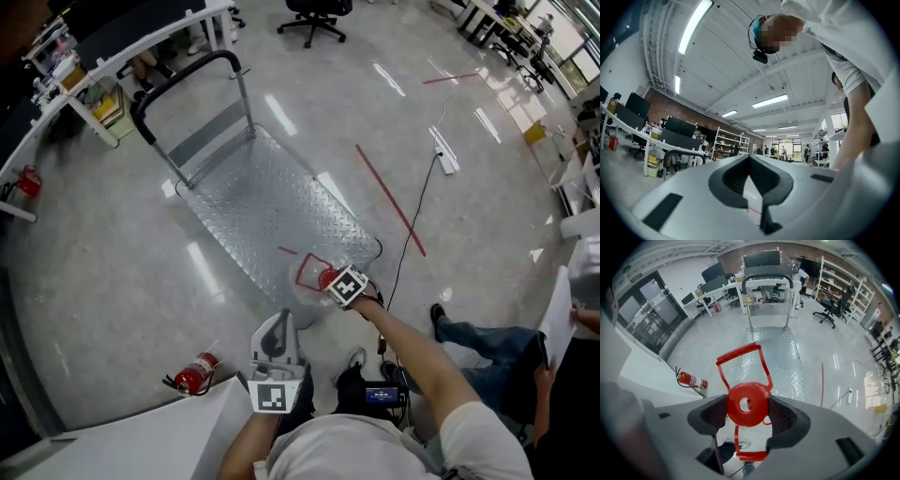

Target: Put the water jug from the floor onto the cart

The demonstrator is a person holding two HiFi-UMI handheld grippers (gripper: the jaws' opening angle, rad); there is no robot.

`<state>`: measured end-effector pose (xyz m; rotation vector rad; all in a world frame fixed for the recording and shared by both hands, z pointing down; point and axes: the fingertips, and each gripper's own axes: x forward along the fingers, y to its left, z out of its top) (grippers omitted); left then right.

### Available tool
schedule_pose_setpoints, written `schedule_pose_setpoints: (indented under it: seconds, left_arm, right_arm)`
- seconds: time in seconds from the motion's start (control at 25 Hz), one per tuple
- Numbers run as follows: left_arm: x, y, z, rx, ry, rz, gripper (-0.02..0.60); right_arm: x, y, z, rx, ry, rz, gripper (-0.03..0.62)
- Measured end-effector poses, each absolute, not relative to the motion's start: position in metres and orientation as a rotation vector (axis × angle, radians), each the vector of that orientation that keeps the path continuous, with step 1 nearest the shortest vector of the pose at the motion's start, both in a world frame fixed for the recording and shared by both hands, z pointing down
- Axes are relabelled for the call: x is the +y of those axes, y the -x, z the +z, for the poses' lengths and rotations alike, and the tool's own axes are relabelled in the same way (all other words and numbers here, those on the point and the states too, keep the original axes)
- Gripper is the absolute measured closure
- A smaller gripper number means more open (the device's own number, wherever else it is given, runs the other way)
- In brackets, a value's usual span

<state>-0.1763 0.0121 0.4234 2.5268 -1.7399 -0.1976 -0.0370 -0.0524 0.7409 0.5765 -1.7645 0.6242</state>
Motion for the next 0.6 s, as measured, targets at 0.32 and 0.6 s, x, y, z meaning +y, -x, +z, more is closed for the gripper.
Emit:
schedule_pose_setpoints:
  seconds: [0.32,0.6]
  left_arm:
    - [0.008,0.208,0.431,-1.792,-2.493,-0.146,0.578]
    - [0.007,0.216,0.440,-1.804,-2.473,-0.127,0.578]
  right_arm:
    - [-0.111,0.078,0.763,-1.790,-0.617,0.648,0.310]
    - [-0.138,0.093,0.776,-1.802,-0.637,0.667,0.312]
